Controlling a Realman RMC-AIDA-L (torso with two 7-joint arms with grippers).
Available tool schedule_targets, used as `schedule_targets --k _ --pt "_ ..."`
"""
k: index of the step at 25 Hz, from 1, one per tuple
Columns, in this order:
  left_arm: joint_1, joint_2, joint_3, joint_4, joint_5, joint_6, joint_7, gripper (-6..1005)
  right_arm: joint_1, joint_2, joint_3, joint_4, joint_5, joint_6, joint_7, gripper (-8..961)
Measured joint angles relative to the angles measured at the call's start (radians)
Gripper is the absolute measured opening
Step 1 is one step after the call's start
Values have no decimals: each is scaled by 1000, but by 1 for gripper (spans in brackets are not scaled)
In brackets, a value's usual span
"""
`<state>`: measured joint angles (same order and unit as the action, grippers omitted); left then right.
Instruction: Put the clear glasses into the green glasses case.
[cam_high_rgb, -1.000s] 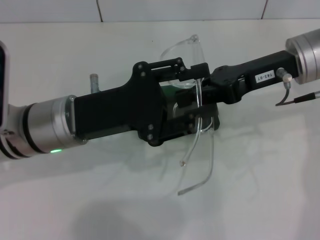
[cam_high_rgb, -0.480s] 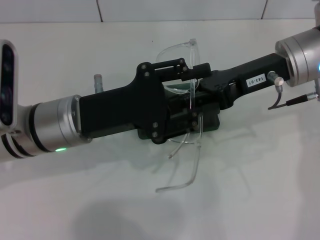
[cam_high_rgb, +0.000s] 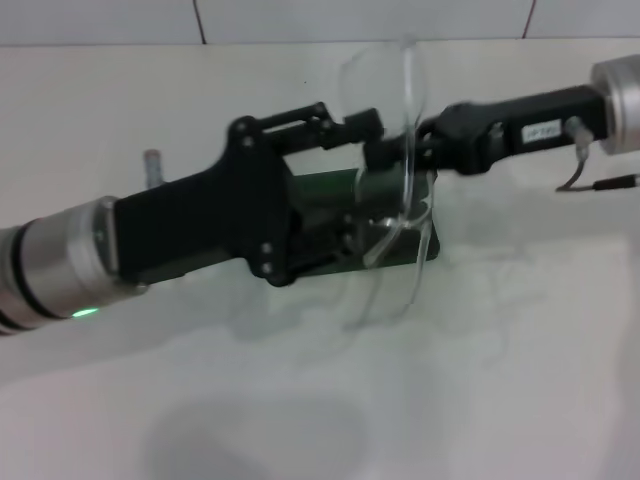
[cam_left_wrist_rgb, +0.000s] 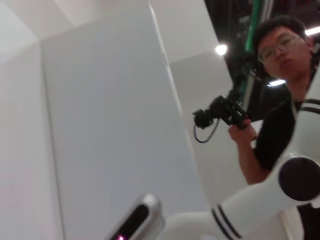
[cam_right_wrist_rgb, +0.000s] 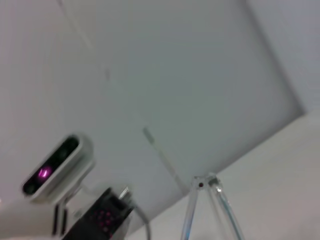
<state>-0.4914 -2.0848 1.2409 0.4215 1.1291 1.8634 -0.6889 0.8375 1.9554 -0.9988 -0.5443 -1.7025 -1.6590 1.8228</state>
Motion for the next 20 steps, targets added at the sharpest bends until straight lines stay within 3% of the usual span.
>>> schedule_targets --k 8,15,17,20 --pt "76 23 -75 -6 -4 -3 4 533 -65 5 193 -57 28 -80 -34 123" --pt "85 43 -83 -8 35 -85 2 533 -101 -2 219 -63 179 -124 -67 123" --pt "70 40 -81 -8 93 -94 1 533 -104 2 220 -63 208 -121 -73 123" --pt "30 17 -79 -6 212 -94 0 533 -94 20 215 -63 226 -115 -91 123"
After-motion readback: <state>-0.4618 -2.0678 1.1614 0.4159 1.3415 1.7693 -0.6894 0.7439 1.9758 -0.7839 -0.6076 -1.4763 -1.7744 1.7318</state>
